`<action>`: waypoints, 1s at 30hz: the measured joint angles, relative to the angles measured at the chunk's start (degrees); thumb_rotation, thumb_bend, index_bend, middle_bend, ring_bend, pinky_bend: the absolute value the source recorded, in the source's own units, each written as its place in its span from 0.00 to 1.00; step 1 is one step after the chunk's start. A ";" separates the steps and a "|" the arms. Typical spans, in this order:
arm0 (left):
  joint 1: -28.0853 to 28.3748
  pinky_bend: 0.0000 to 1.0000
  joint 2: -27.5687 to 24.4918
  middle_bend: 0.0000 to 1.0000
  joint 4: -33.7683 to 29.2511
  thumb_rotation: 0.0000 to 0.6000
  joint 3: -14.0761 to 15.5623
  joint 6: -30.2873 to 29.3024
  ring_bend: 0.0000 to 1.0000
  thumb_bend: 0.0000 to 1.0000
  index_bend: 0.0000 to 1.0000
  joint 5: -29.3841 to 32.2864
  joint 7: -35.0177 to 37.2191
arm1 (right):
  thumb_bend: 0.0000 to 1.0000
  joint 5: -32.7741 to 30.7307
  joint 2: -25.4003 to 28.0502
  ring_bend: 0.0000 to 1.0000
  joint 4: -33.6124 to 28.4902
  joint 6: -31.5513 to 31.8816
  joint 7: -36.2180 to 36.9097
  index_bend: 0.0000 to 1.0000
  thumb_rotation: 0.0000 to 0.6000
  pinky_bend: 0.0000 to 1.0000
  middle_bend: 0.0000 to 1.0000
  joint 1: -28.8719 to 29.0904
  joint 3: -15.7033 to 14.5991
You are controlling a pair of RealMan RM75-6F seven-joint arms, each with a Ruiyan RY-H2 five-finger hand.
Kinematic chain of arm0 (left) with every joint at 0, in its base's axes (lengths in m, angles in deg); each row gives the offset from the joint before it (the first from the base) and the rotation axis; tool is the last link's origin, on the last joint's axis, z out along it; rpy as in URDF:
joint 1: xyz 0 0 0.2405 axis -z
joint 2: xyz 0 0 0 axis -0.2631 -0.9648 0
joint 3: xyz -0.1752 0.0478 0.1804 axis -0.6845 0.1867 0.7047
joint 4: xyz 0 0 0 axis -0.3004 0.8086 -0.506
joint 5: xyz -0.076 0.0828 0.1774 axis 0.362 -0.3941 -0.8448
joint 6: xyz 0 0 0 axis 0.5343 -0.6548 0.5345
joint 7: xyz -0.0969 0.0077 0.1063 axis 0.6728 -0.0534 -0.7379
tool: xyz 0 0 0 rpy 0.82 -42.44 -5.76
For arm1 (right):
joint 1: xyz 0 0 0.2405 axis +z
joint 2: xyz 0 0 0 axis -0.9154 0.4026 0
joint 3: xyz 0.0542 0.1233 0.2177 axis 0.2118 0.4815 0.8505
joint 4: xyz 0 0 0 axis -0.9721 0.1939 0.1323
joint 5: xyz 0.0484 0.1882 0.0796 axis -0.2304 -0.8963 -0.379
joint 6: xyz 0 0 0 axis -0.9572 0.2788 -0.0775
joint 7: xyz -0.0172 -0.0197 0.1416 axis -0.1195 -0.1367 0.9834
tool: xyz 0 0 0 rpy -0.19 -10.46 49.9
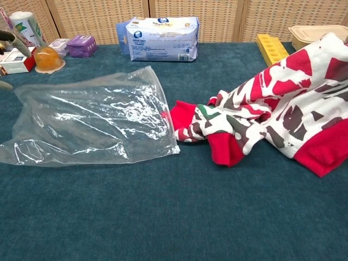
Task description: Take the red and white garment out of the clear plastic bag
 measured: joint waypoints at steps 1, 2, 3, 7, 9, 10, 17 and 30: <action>-0.32 0.08 -0.80 0.03 -0.95 1.00 -0.13 0.11 0.00 0.00 0.00 0.67 -0.97 | 0.21 0.06 0.12 0.25 0.05 0.38 0.26 0.17 1.00 0.27 0.17 -0.23 0.03; -0.51 0.08 -1.16 0.03 -1.39 1.00 -0.21 0.11 0.00 0.00 0.00 1.02 -1.44 | 0.20 0.19 0.24 0.24 0.04 0.72 0.44 0.16 1.00 0.26 0.17 -0.44 0.04; -0.90 0.08 -1.84 0.03 -2.33 1.00 -0.40 0.05 0.00 0.00 0.00 1.73 -2.36 | 0.19 0.35 0.37 0.24 0.03 1.03 0.61 0.16 1.00 0.26 0.17 -0.70 0.01; -2.46 0.08 -3.33 0.03 -4.69 1.00 -1.13 -1.08 0.00 0.00 0.00 3.46 -3.67 | 0.19 0.95 0.99 0.24 -0.21 2.02 0.86 0.16 1.00 0.26 0.17 -1.50 -0.14; -3.47 0.08 -3.90 0.03 -5.95 1.00 -1.36 -2.26 0.00 0.00 0.00 3.89 -3.71 | 0.19 1.28 1.43 0.24 -0.55 2.64 1.08 0.16 1.00 0.26 0.17 -1.97 -0.25; -4.02 0.08 -4.20 0.03 -6.61 1.00 -1.41 -2.99 0.00 0.00 0.00 3.97 -3.70 | 0.19 1.52 1.59 0.24 -0.70 3.08 1.24 0.16 1.00 0.26 0.17 -2.24 -0.30; -10.34 0.12 -6.56 0.03 -12.62 1.00 -1.15 -12.35 0.00 0.04 0.01 3.53 -3.53 | 0.19 2.40 2.47 0.27 -1.19 6.36 1.53 0.19 1.00 0.27 0.21 -4.74 -0.61; -26.93 0.19 -8.67 0.14 -21.46 1.00 2.25 -34.54 0.05 0.09 0.22 -2.21 -1.17 | 0.22 -0.32 0.60 0.32 -2.02 11.00 -4.73 0.30 1.00 0.33 0.29 -10.09 -1.35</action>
